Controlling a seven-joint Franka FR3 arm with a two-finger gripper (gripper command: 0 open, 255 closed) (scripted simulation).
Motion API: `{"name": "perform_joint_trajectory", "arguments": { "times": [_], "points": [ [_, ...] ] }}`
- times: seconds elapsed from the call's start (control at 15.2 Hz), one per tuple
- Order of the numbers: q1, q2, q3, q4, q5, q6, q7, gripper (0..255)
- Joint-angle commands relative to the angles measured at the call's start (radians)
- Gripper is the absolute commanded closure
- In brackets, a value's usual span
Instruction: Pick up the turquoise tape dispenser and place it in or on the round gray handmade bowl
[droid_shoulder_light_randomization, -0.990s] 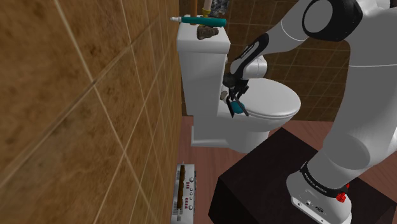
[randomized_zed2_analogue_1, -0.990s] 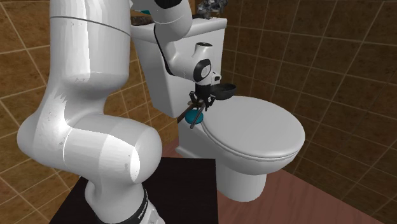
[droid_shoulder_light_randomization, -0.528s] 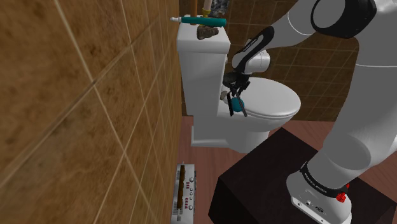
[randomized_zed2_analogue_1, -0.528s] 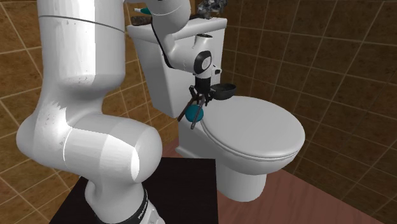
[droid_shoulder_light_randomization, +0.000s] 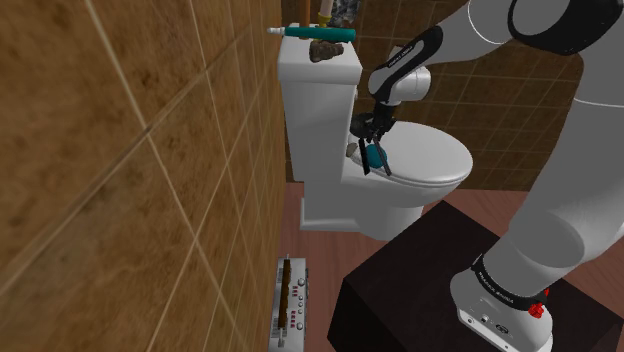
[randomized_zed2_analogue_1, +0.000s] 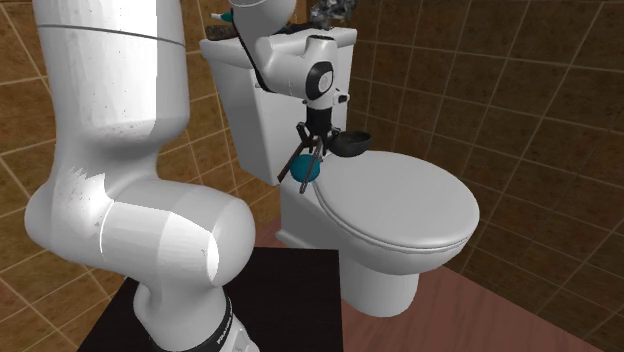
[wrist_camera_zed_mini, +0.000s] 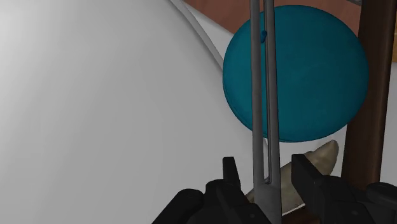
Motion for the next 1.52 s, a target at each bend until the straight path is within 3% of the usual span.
{"name": "perform_joint_trajectory", "arguments": {
  "times": [0.0,0.86,1.45],
  "points": [
    [0.001,-0.017,-0.003,0.007,-0.007,-0.024,0.004,255],
    [0.009,-0.125,-0.017,0.051,-0.047,-0.174,0.037,255],
    [-0.075,0.196,-0.024,0.548,0.009,-0.360,-0.047,255]
  ]
}}
